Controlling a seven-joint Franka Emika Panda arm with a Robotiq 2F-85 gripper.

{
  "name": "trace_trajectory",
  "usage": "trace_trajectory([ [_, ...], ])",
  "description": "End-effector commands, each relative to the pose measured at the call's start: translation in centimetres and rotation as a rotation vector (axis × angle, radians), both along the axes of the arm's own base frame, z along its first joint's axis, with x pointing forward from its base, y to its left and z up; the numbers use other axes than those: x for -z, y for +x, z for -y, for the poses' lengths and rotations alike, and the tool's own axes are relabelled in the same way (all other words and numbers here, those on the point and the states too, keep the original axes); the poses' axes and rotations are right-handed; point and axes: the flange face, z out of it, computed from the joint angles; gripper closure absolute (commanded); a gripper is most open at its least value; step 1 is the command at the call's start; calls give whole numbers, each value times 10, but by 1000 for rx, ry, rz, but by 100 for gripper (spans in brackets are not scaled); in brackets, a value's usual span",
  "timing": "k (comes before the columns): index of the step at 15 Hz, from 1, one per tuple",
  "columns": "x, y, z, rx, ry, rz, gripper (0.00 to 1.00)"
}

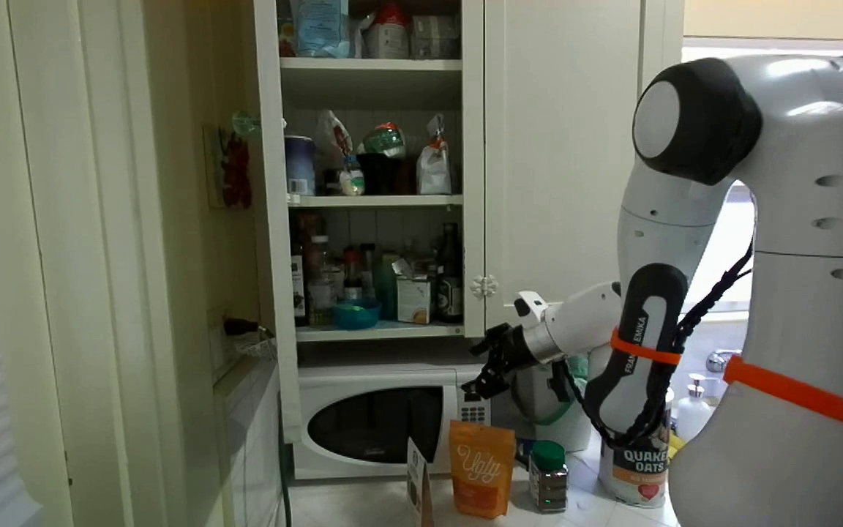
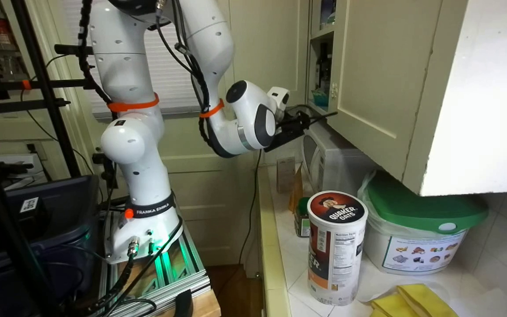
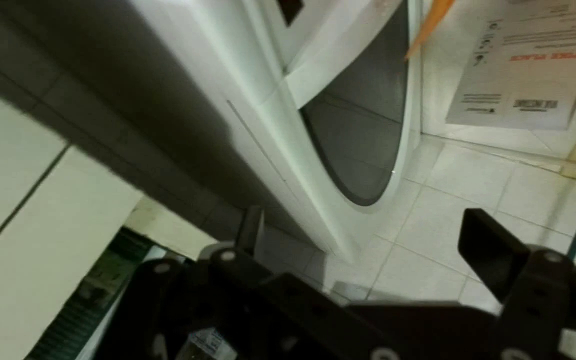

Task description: Pick up the object from the shelf and put it on the table

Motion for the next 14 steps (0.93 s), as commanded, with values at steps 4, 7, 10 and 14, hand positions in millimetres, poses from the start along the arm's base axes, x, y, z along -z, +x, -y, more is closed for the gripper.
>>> trace_trajectory([
  [4, -36, -10, -32, 211, -178, -167, 0],
  [7, -21, -1, -44, 322, -268, -250, 0],
  [10, -16, 2, -44, 325, -268, -275, 0],
  [14, -8, 3, -45, 327, -274, -302, 0],
])
